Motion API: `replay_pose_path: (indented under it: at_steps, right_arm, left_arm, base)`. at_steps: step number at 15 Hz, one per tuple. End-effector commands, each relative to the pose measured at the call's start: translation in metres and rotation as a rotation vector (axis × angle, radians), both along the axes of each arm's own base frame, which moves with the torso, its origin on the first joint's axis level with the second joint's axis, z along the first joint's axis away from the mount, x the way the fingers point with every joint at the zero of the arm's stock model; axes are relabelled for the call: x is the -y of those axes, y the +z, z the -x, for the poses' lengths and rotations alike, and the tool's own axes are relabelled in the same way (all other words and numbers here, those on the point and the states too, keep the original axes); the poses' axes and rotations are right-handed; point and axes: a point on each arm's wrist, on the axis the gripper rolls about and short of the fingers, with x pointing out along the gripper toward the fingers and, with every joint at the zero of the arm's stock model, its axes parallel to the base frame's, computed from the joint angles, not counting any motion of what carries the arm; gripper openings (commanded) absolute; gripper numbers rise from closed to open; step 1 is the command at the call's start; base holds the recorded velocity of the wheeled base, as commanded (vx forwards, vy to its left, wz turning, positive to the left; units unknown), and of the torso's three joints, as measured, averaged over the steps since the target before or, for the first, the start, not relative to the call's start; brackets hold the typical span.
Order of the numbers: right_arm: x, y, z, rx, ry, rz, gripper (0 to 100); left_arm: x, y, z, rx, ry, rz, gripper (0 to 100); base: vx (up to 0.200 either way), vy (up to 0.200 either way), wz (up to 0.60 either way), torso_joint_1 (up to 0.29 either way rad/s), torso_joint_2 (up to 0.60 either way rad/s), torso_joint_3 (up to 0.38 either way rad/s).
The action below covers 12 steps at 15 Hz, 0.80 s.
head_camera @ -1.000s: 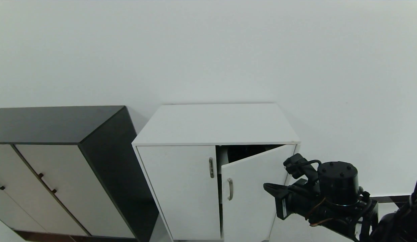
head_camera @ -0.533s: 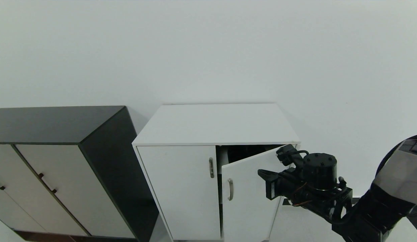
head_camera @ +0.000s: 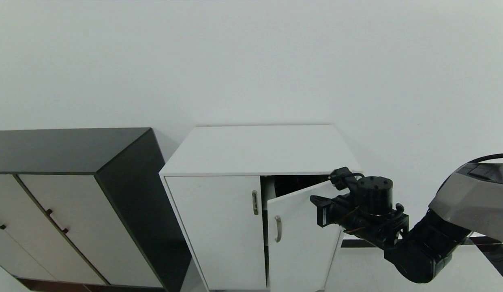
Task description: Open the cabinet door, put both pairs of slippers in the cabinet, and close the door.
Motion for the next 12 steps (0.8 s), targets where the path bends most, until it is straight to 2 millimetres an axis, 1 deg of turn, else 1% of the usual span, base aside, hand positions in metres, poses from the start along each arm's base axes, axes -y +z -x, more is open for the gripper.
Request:
replay_pose_path:
  at_steps: [1, 9, 12]
  right_arm:
    - [0.001, -0.001, -0.011, 0.002, -0.016, -0.001, 0]
    - [0.0, -0.006, -0.04, 0.006, -0.05, -0.003, 0]
    - [0.001, -0.003, -0.045, 0.007, -0.059, -0.004, 0]
  left_arm:
    - [0.0, 0.0, 0.0, 0.0, 0.0, 0.0, 0]
    - [0.0, 0.0, 0.0, 0.0, 0.0, 0.0, 0]
    - [0.0, 0.0, 0.0, 0.0, 0.0, 0.0, 0]
  base:
    - [0.0, 0.0, 0.0, 0.0, 0.0, 0.0]
    - [0.0, 0.0, 0.0, 0.0, 0.0, 0.0]
    - [0.0, 0.0, 0.0, 0.0, 0.0, 0.0]
